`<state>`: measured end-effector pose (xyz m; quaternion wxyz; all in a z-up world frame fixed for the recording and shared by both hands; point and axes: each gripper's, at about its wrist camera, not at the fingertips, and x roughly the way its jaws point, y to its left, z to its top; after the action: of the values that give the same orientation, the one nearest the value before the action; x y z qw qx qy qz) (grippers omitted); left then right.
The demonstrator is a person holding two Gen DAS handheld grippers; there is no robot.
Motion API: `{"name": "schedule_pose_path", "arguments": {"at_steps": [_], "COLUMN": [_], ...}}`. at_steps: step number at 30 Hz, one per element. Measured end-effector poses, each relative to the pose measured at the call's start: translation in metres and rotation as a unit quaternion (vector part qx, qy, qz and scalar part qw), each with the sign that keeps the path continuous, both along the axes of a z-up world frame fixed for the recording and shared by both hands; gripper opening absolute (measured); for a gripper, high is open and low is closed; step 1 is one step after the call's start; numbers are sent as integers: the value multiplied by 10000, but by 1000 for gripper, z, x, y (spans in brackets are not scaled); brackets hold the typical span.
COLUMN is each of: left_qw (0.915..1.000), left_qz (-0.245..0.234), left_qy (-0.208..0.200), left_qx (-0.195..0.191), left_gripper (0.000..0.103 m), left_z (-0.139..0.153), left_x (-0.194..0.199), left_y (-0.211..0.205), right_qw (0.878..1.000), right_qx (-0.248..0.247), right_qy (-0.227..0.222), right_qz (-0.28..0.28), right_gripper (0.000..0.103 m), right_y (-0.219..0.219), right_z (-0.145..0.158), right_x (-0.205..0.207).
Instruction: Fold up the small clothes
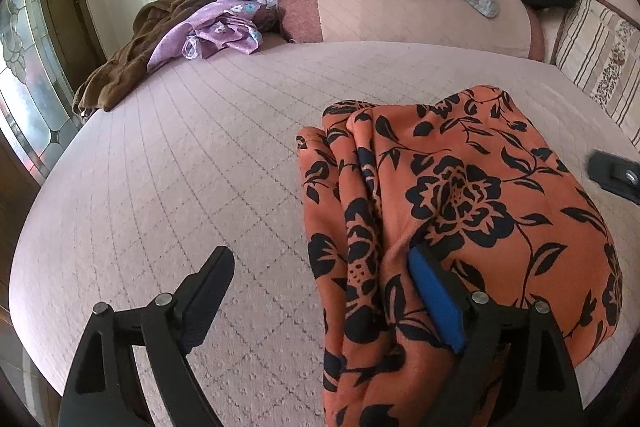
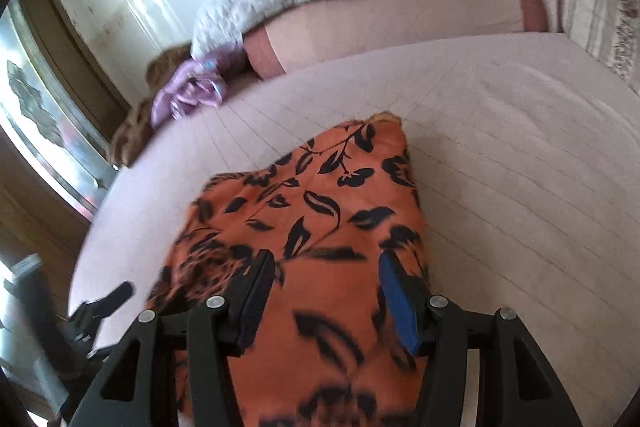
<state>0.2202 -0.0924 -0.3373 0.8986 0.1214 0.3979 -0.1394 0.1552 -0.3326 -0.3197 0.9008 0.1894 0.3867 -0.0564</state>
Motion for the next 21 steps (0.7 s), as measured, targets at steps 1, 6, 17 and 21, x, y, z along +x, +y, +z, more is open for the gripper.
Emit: {"name": "schedule_pose_path", "arguments": {"at_steps": [1, 6, 17, 21], "left_qw": [10000, 9999, 9934, 9897], "left_qz": [-3, 45, 400, 531], "left_qy": [-9, 14, -1018, -1270], "left_qx": [31, 101, -358, -397], "left_gripper": [89, 89, 89, 89], "left_z": [0, 21, 139, 174], "left_x": [-1, -11, -75, -95], "left_y": [-1, -3, 26, 31], "right_qw": [10000, 9961, 9941, 9877], "right_qx": [-55, -600, -942, -1211], "right_qy": [-40, 622, -520, -967], "right_qz": [-28, 201, -110, -203], "right_gripper": [58, 59, 59, 66], "right_y": [1, 20, 38, 49], "right_z": [2, -32, 69, 114], "right_x": [-11, -20, -78, -107]}}
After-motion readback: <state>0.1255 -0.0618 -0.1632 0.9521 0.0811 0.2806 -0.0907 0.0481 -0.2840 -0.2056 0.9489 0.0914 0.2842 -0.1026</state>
